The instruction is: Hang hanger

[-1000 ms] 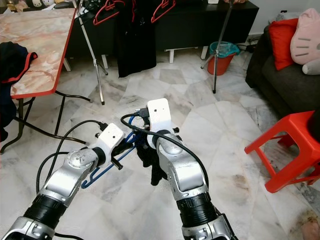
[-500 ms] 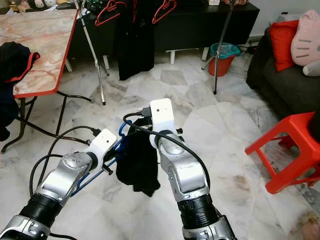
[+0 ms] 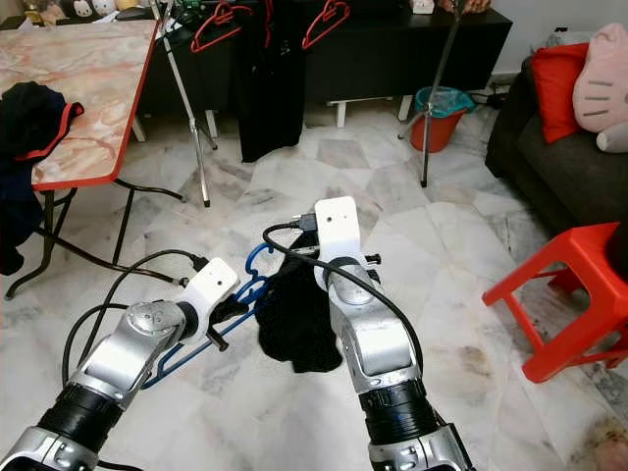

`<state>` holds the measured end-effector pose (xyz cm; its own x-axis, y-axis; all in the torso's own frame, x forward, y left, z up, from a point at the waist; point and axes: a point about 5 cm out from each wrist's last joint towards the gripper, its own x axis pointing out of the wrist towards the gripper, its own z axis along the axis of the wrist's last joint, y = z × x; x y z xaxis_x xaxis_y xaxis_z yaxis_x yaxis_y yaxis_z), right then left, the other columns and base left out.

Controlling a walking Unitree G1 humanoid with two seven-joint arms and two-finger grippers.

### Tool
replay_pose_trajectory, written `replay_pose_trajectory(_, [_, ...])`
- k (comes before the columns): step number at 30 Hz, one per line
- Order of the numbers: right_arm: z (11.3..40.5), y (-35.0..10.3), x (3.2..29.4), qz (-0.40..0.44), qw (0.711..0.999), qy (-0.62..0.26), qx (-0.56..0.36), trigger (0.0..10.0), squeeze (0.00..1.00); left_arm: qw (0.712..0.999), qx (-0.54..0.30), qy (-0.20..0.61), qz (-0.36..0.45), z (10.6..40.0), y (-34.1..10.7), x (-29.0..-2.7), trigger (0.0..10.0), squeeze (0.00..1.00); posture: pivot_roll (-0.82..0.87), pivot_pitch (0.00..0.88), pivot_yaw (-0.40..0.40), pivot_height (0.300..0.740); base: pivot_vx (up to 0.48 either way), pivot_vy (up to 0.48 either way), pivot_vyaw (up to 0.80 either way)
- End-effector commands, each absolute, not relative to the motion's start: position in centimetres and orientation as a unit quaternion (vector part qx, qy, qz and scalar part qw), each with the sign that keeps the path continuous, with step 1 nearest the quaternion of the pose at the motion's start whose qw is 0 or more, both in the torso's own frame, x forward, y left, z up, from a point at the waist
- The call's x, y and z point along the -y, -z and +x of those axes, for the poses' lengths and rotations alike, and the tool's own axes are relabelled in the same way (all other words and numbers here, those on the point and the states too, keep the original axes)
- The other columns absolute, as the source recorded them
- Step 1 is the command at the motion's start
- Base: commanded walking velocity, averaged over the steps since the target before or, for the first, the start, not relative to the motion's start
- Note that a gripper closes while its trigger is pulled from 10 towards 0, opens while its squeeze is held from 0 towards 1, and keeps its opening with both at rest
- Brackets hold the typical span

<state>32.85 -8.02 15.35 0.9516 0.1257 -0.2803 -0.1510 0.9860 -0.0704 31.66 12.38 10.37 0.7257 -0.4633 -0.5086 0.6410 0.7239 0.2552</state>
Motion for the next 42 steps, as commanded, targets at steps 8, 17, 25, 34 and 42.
replay_pose_trajectory(8, [32.8,-15.3,7.7,-0.045,0.988,-0.074,-0.131,10.0,0.00,0.929,-0.156,0.278,0.187,32.5,-12.8,-12.5,10.0,0.00,-0.17,0.095,-0.034,0.740,0.000,0.000,0.00])
replay_pose_trajectory(17, [32.8,-15.4,7.7,-0.043,0.988,-0.076,-0.128,10.0,0.00,0.943,-0.126,0.254,0.172,33.1,-14.1,-12.5,10.0,0.00,-0.17,0.094,-0.035,0.740,0.000,0.000,0.00])
replay_pose_trajectory(25, [31.8,-17.5,5.0,-0.017,0.984,-0.145,-0.104,10.0,0.00,0.944,-0.132,0.255,0.164,33.1,-13.3,-11.5,10.0,0.00,-0.18,0.096,-0.033,0.740,0.000,0.000,0.00])
replay_pose_trajectory(34, [31.0,-17.5,2.9,-0.013,0.971,-0.214,-0.106,10.0,0.00,0.931,-0.120,0.322,0.119,32.3,-13.6,-10.7,10.0,0.00,-0.17,0.095,-0.035,0.740,0.000,0.000,0.00])
replay_pose_trajectory(42, [31.2,-17.8,3.0,-0.040,0.964,-0.245,-0.094,10.0,0.00,0.912,-0.103,0.388,0.086,31.4,-14.0,-10.9,10.0,0.00,-0.18,0.094,-0.036,0.740,0.000,0.000,0.00])
